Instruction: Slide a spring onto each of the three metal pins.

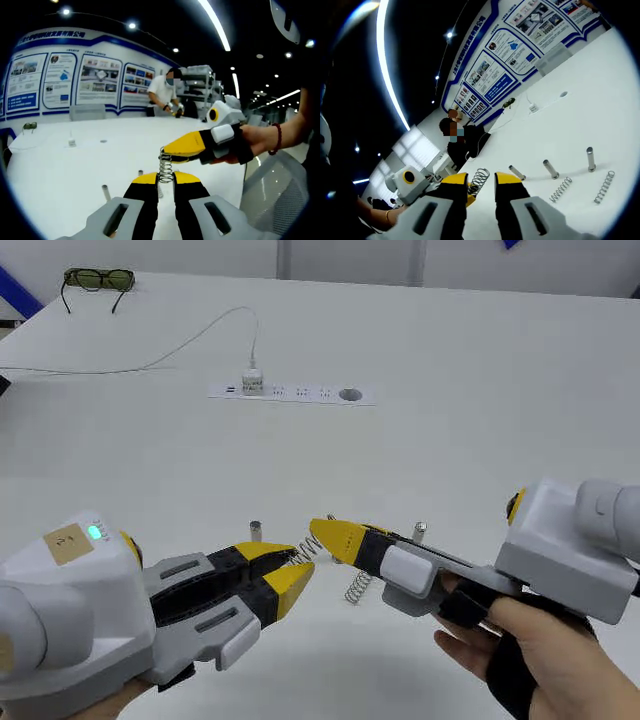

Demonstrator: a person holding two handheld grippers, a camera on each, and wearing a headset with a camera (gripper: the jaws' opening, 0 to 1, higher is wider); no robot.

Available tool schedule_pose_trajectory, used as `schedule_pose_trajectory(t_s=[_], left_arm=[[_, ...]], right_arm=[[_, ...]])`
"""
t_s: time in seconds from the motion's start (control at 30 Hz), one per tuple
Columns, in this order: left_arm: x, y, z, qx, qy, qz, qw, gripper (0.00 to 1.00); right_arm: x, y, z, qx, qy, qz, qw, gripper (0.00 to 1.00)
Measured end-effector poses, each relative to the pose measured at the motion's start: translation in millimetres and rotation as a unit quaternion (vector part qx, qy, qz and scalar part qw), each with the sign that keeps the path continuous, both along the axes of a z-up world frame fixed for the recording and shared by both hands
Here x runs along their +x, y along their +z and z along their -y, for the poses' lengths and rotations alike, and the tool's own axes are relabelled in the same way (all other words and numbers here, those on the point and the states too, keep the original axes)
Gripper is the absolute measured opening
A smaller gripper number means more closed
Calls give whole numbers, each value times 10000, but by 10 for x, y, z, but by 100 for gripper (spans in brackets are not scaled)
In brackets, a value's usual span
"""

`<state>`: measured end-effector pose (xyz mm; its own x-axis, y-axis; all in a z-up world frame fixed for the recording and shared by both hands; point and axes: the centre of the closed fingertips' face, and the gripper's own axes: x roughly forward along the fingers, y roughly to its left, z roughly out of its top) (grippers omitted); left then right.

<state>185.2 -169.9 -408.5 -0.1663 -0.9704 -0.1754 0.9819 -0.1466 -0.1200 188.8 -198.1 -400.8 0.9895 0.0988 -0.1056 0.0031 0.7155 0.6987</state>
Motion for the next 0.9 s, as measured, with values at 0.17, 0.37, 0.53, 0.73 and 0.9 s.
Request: schedule_pose_trajectory(t_s=[0.17,0.37,0.53,0.73,0.9], left_arm=[[-29,23,9,-45,-74,-6,10000,10],[-35,27,8,-49,-107,22,9999,10],[-37,35,10,-44,-124,17,9999,10],[-27,6,12,79,-119,59,9999,11],[13,-43,4,273,-28,168,9995,14]], right_arm=[[-3,4,-30,65,49,29,10000,16],[-7,13,-73,364,207,64,9991,13],[-3,41,-88,376,234,138,9989,12],[6,47,-107,298,275,163,9990,12],[22,38,-111,-74,279,108,9995,11]])
